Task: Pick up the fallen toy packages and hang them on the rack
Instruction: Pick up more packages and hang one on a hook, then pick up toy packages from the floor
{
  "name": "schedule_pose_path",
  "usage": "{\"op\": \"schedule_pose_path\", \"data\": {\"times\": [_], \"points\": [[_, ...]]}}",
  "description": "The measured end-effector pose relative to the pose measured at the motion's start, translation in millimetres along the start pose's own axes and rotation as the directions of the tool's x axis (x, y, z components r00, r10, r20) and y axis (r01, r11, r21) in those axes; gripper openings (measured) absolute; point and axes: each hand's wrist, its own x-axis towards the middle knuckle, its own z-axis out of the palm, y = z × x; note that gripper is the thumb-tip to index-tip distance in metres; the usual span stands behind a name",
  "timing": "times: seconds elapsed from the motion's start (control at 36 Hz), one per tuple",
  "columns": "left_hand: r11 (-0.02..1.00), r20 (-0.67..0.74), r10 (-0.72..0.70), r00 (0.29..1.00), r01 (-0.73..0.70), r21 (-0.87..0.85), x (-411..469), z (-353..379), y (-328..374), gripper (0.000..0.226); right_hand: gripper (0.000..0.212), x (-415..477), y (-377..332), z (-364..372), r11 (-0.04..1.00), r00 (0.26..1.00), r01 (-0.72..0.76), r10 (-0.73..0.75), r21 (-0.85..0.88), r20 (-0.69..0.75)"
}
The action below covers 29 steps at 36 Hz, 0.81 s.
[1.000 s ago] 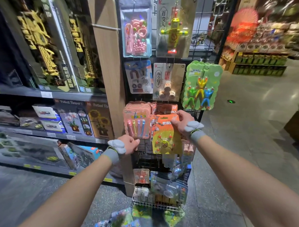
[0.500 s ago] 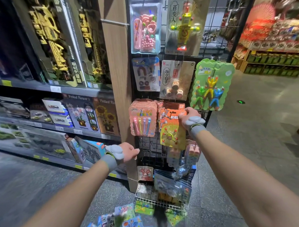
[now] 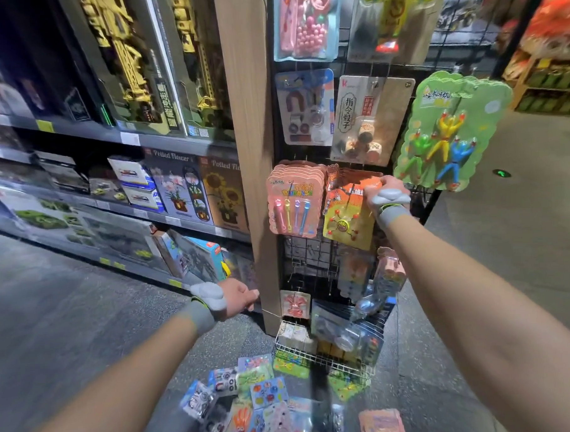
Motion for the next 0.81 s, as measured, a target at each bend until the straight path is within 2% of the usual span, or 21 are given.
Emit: {"op": "schedule_pose_path", "data": {"times": [0.17, 0.22, 0.31, 0.39, 0.47, 0.53, 0.61, 0.81], "points": [[0.997, 0.046, -0.033, 0.998, 0.036, -0.07, -10, 8, -15, 0.046, 0.044, 7, 0, 2, 0.997, 0.999, -0.048, 0.047, -0.061, -0.011], [0.993, 0.049, -0.068, 0.996, 0.072, -0.09, -14, 12, -23, 0.05, 0.042, 11, 4, 7, 0.998, 0.999, -0.015, 0.017, -0.059, 0.038], [0.99, 0.064, -0.078, 0.995, 0.085, -0.114, -20, 15, -24, 0.052, 0.04, 10, 11, 6, 0.994, 0.999, 0.043, -0.043, -0.097, 0.008], [0.982, 0.092, -0.104, 0.99, 0.117, -0.149, -27, 20, -25, 0.055, 0.041, 4, 21, 5, 0.987, 1.0, -0.015, 0.015, -0.163, 0.003], [0.978, 0.089, -0.138, 0.986, 0.15, -0.147, -35, 28, -32, 0.059, 0.042, -8, 33, 9, 0.988, 0.995, 0.001, 0.014, -0.154, 0.096], [0.971, 0.107, -0.151, 0.983, 0.168, -0.169, -36, 34, -37, 0.055, 0.029, -15, 37, 11, 0.994, 1.0, -0.014, 0.014, -0.11, 0.005], [0.969, 0.125, -0.159, 0.979, 0.179, -0.17, -40, 44, -41, 0.048, 0.027, -29, 42, 8, 0.991, 0.998, -0.043, 0.036, -0.126, -0.055], [0.971, 0.14, -0.17, 0.975, 0.19, -0.143, -49, 71, -37, 0.046, 0.025, -72, 75, 28, 0.988, 0.999, 0.018, -0.011, -0.155, 0.045]]}}
